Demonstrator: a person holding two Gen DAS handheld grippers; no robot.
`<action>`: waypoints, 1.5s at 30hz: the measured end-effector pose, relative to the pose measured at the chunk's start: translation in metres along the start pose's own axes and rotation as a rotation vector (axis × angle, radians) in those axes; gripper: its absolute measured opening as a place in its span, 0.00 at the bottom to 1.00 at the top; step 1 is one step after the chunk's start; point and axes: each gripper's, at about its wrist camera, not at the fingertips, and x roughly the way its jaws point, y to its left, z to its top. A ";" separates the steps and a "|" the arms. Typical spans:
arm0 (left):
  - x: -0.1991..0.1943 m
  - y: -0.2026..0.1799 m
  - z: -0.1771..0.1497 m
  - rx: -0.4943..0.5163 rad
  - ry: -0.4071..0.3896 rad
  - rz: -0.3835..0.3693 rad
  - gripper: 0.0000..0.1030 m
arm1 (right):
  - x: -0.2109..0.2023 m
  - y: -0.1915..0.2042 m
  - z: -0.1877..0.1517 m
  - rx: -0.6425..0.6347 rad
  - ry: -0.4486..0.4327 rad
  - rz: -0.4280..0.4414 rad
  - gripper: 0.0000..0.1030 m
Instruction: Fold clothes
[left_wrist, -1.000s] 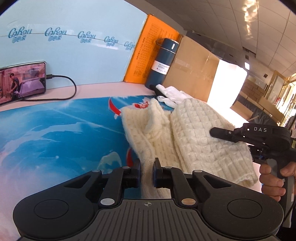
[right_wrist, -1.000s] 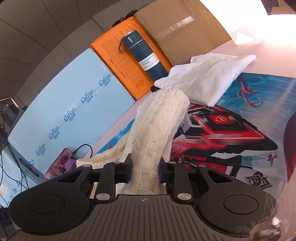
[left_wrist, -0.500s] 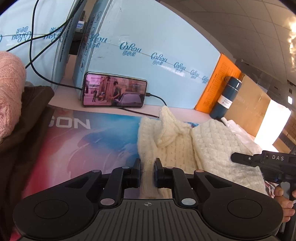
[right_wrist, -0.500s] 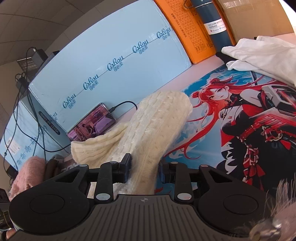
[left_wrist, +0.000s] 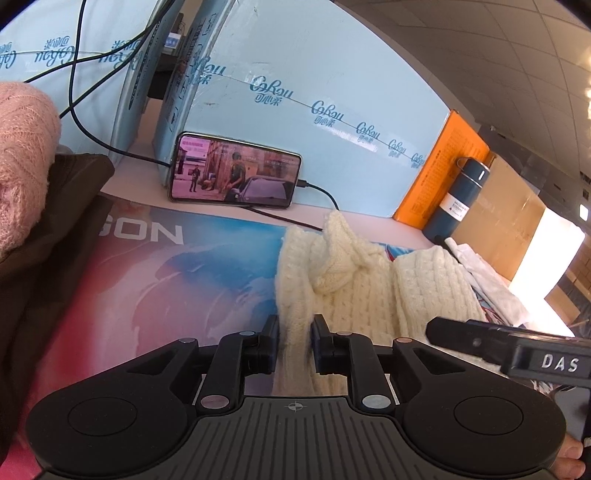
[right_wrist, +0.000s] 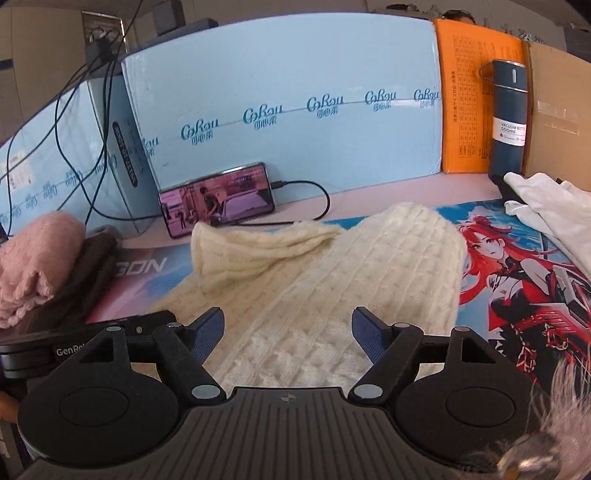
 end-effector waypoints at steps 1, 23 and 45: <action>0.000 0.000 0.000 -0.001 0.001 0.000 0.18 | 0.004 0.004 -0.002 -0.012 0.015 -0.012 0.72; 0.004 0.002 -0.002 -0.014 0.024 -0.003 0.19 | -0.029 -0.020 -0.020 -0.054 -0.124 -0.024 0.20; 0.007 0.004 -0.003 -0.030 0.042 -0.027 0.20 | -0.131 -0.146 -0.101 0.323 -0.213 -0.092 0.49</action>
